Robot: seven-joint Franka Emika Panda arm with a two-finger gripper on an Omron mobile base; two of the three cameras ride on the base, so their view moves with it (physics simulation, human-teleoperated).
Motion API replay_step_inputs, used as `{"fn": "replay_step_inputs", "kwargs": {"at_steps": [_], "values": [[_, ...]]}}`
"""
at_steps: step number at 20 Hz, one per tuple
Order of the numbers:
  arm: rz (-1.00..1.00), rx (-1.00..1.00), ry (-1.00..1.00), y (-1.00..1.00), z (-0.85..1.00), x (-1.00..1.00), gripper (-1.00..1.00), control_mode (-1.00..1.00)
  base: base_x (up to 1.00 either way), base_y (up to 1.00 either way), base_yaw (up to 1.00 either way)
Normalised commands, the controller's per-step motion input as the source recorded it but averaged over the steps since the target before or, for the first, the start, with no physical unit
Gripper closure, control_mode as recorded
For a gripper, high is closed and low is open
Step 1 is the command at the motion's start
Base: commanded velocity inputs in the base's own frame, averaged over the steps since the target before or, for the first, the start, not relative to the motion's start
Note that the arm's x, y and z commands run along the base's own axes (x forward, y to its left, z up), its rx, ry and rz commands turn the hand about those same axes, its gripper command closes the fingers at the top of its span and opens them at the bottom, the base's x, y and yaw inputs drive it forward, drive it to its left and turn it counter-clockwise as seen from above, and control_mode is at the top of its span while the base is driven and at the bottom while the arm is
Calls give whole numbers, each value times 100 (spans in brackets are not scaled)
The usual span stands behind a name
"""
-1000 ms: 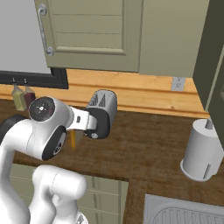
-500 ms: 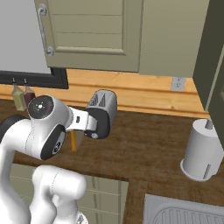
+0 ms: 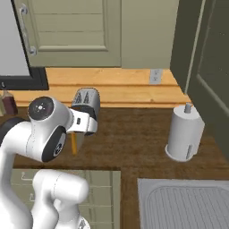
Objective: Start the toaster. Once the lever pops up, take the bread to the plate on the dining counter.
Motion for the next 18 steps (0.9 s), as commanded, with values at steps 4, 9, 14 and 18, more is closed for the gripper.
{"fn": "replay_step_inputs", "kwargs": {"at_steps": [4, 9, 14, 18], "values": [[0, 0, 0, 0, 0, 0, 100, 100, -33, -24, -65], [0, 0, 0, 0, 0, 0, 100, 100, -51, -17, -72], [0, 0, 0, 0, 0, 0, 100, 100, -76, -2, -64], [0, 0, 0, 0, 0, 0, 100, 100, -69, -15, -66]]}}
